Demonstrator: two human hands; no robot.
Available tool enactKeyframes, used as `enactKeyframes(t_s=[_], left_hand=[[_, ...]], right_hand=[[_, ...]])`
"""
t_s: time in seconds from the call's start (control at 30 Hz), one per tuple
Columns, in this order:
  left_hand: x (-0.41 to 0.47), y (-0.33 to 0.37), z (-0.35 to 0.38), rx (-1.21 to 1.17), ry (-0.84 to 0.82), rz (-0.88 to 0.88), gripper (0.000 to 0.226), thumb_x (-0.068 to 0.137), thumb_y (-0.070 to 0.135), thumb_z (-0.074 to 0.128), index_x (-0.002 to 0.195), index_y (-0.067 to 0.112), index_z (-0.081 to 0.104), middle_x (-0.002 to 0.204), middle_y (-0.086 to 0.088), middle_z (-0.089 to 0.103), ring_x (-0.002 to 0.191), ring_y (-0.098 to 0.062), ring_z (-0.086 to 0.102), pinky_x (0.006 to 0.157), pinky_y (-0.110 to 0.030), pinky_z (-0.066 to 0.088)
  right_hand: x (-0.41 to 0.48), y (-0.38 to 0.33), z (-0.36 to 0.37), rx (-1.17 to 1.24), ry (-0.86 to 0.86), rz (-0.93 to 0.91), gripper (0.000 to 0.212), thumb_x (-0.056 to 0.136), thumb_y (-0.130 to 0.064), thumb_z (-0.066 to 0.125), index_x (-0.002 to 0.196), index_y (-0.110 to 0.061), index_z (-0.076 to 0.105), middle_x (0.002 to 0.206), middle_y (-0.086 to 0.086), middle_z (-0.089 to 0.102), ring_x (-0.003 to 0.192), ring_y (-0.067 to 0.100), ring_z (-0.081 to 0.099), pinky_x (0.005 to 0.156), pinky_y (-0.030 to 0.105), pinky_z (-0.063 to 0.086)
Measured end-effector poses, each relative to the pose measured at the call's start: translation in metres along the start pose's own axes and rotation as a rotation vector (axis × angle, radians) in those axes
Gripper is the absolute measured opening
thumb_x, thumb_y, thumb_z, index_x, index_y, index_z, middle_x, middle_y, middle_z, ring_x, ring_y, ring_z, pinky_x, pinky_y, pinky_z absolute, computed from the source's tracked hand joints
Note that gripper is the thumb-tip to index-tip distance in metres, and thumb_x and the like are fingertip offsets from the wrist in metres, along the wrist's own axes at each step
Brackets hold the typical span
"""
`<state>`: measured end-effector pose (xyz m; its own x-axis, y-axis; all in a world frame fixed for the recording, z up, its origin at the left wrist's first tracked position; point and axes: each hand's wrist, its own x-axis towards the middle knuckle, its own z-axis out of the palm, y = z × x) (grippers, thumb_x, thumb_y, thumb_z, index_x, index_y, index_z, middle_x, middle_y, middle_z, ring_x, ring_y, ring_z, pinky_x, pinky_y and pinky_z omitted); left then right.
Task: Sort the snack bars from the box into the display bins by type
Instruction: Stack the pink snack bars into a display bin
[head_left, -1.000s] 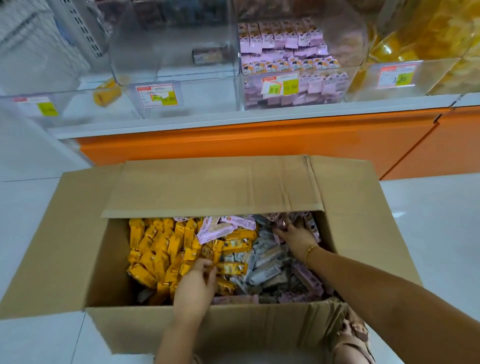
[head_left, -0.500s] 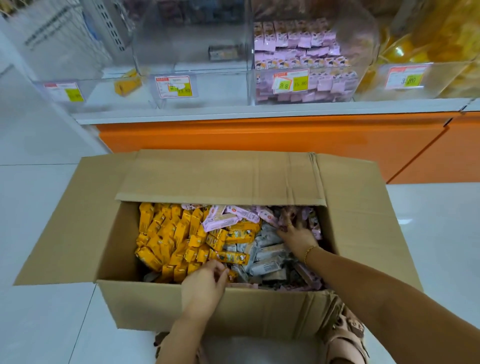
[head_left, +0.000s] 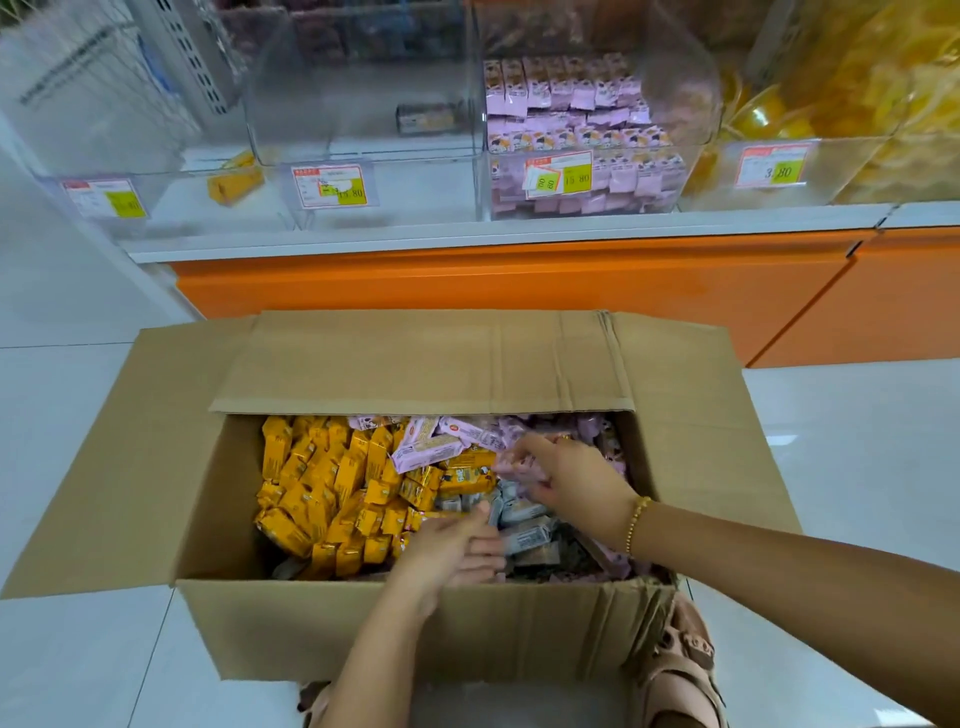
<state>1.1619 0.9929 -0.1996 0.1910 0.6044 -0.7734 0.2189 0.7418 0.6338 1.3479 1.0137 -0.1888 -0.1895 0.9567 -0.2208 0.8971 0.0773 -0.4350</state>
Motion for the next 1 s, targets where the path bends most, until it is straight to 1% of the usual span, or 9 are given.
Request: enactKeyframes(t_s=[0.07, 0.2, 0.37, 0.47, 0.53, 0.7, 0.8, 0.9, 1.0], left_hand=[[-0.011, 0.016, 0.009, -0.241, -0.173, -0.086, 0.055, 0.091, 0.046, 0.052, 0.109, -0.005, 0.063, 0.098, -0.018, 0.072, 0.092, -0.028, 0.071, 0.076, -0.032, 0.059], [-0.025, 0.050, 0.024, -0.765, -0.140, 0.113, 0.036, 0.085, 0.029, 0.058, 0.105, -0.001, 0.060, 0.097, -0.020, 0.072, 0.088, -0.025, 0.071, 0.071, -0.030, 0.060], [-0.032, 0.067, 0.031, -0.799, -0.204, 0.318, 0.019, 0.072, 0.024, 0.071, 0.071, 0.004, 0.071, 0.079, -0.016, 0.068, 0.069, -0.020, 0.069, 0.067, -0.030, 0.060], [-0.031, 0.072, 0.031, -0.814, -0.304, 0.386, 0.050, 0.049, 0.032, 0.093, 0.082, 0.002, 0.070, 0.091, -0.020, 0.068, 0.082, -0.026, 0.069, 0.075, -0.038, 0.060], [-0.032, 0.077, 0.031, -0.803, -0.294, 0.399, 0.068, 0.039, 0.034, 0.096, 0.093, 0.002, 0.070, 0.104, -0.021, 0.069, 0.086, -0.026, 0.070, 0.071, -0.033, 0.060], [-0.035, 0.094, 0.022, -0.773, -0.276, 0.408, 0.075, 0.040, 0.017, 0.092, 0.107, 0.004, 0.061, 0.107, -0.015, 0.069, 0.085, -0.027, 0.067, 0.069, -0.035, 0.058], [-0.042, 0.105, 0.023, -0.690, -0.299, 0.422, 0.058, 0.060, 0.012, 0.080, 0.113, 0.008, 0.059, 0.110, -0.014, 0.069, 0.088, -0.028, 0.069, 0.075, -0.036, 0.059], [-0.048, 0.117, 0.028, -0.580, -0.267, 0.469, 0.047, 0.074, 0.008, 0.076, 0.118, 0.012, 0.058, 0.099, -0.008, 0.073, 0.082, -0.024, 0.070, 0.070, -0.031, 0.058], [-0.046, 0.131, 0.027, -0.525, -0.188, 0.517, 0.041, 0.073, 0.019, 0.077, 0.112, 0.019, 0.064, 0.097, -0.010, 0.071, 0.084, -0.031, 0.064, 0.070, -0.032, 0.056]], right_hand=[[-0.010, -0.015, -0.026, 0.244, 0.116, -0.022, 0.030, 0.082, -0.010, 0.065, 0.110, -0.018, 0.055, 0.066, -0.009, 0.047, 0.055, 0.002, 0.045, 0.049, 0.016, 0.033], [-0.025, -0.027, -0.071, 0.541, 0.203, -0.067, 0.033, 0.080, -0.007, 0.071, 0.096, -0.030, 0.053, 0.067, -0.008, 0.051, 0.055, 0.004, 0.048, 0.049, 0.013, 0.036], [-0.038, -0.027, -0.087, 0.910, 0.196, -0.070, 0.028, 0.077, -0.011, 0.077, 0.088, -0.022, 0.054, 0.095, 0.005, 0.065, 0.072, 0.024, 0.066, 0.063, 0.043, 0.052], [-0.036, -0.035, -0.096, 1.098, 0.150, -0.030, 0.029, 0.071, -0.020, 0.077, 0.089, -0.017, 0.055, 0.096, 0.012, 0.064, 0.077, 0.039, 0.066, 0.072, 0.053, 0.054], [-0.031, -0.041, -0.102, 1.167, 0.112, 0.025, 0.032, 0.070, -0.019, 0.076, 0.096, -0.016, 0.057, 0.103, 0.006, 0.067, 0.083, 0.036, 0.067, 0.077, 0.047, 0.058], [-0.017, -0.042, -0.123, 0.776, 0.341, 0.095, 0.036, 0.086, -0.020, 0.068, 0.121, -0.026, 0.063, 0.113, -0.003, 0.066, 0.091, 0.024, 0.065, 0.077, 0.028, 0.053], [-0.012, -0.036, -0.126, 0.631, 0.360, 0.025, 0.039, 0.087, -0.028, 0.066, 0.125, -0.036, 0.060, 0.104, -0.008, 0.069, 0.072, 0.002, 0.060, 0.064, 0.018, 0.050], [-0.004, -0.037, -0.120, 0.655, 0.288, -0.043, 0.035, 0.088, -0.040, 0.060, 0.122, -0.050, 0.056, 0.110, 0.010, 0.070, 0.087, 0.023, 0.067, 0.074, 0.039, 0.055], [0.004, -0.038, -0.127, 0.701, 0.206, -0.166, 0.051, 0.085, -0.045, 0.057, 0.135, -0.038, 0.049, 0.133, -0.014, 0.056, 0.113, 0.009, 0.059, 0.097, 0.029, 0.048]])
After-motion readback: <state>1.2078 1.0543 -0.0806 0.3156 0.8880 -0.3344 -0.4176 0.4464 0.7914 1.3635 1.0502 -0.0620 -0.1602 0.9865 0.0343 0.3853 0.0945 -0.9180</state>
